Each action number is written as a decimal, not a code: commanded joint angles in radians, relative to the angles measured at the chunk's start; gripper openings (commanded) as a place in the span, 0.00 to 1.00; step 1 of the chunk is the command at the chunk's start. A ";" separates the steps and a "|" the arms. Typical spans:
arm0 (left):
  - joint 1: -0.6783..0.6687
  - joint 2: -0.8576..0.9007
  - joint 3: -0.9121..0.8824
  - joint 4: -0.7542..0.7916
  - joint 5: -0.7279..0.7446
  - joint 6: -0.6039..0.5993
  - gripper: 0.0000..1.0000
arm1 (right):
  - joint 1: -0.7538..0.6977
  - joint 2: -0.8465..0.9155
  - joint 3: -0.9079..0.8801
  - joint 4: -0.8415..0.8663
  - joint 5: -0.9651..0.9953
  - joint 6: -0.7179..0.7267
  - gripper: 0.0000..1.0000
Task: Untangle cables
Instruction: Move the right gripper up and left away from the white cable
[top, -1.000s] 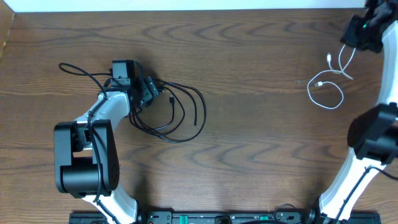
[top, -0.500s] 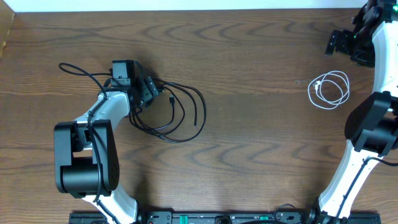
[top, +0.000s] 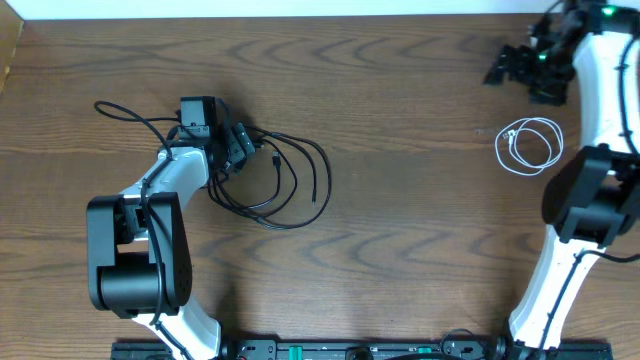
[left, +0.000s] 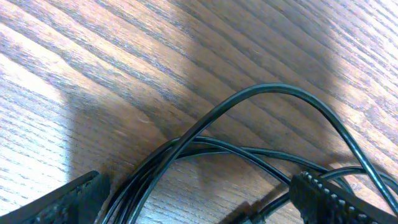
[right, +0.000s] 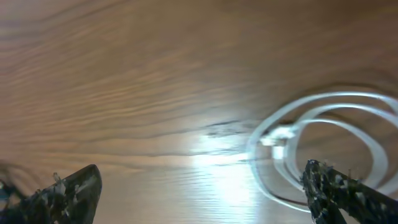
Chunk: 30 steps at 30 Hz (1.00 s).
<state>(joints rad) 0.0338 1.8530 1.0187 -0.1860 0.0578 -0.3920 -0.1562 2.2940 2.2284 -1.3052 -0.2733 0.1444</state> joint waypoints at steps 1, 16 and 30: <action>0.000 0.043 -0.039 -0.034 0.065 -0.017 0.98 | 0.073 0.013 -0.019 0.006 -0.051 -0.011 0.99; 0.000 0.043 -0.039 -0.034 0.065 -0.017 0.98 | 0.249 0.013 -0.021 0.008 0.013 -0.012 0.99; 0.000 0.043 -0.039 -0.034 0.065 -0.017 0.98 | 0.262 0.013 -0.021 0.008 0.013 -0.011 0.99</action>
<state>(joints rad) 0.0338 1.8530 1.0187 -0.1856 0.0578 -0.3920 0.1070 2.2955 2.2147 -1.2972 -0.2684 0.1444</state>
